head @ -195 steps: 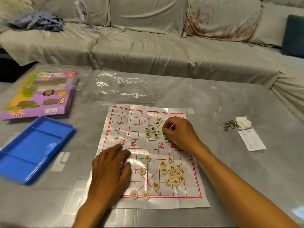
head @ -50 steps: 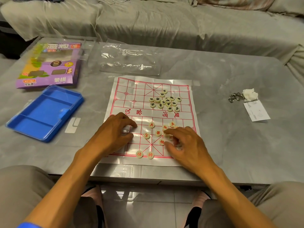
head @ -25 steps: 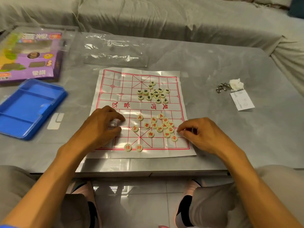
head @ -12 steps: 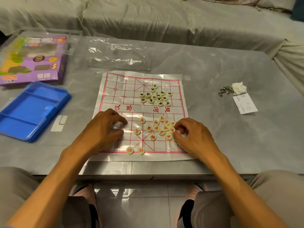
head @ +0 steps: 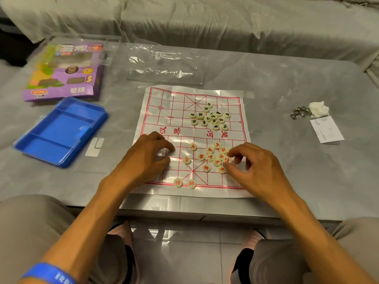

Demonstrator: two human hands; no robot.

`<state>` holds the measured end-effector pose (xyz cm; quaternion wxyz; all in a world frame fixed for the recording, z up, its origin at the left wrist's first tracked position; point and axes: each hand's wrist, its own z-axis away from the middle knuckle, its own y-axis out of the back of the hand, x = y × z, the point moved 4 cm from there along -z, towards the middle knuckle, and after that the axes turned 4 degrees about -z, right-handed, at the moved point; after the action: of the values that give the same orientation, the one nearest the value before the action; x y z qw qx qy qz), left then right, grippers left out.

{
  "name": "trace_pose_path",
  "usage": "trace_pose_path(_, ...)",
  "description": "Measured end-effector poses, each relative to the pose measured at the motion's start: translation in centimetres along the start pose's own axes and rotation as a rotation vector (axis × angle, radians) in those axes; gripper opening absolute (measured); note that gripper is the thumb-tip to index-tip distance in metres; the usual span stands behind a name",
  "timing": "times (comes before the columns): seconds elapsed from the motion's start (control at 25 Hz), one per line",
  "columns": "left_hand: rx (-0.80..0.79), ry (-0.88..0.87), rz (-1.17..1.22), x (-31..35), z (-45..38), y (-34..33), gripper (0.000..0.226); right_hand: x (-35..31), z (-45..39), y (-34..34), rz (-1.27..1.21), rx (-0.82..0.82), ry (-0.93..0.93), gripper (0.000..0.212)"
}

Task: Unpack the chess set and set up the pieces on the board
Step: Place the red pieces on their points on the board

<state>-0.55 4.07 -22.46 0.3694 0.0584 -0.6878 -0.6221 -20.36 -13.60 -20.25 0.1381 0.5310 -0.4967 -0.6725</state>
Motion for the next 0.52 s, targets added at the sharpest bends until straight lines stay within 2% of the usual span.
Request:
trace_pose_path(0.16, -0.006, 0.006, 0.001, -0.1, 0.2, 0.0, 0.029, -2.3, 2.1, -3.1, 0.060, -0.280, 0.100, 0.030)
trace_pose_path(0.36, 0.077, -0.038, 0.044, 1.0, 1.7, 1.6, 0.020, -1.7, 2.2, -4.1, 0.062, -0.317, 0.087, 0.031)
trace_pose_path(0.52, -0.199, -0.097, 0.040, 1.9, 3.2, 1.2, 0.029, -1.9, 2.2, -4.1, 0.071, -0.285, 0.093, 0.030)
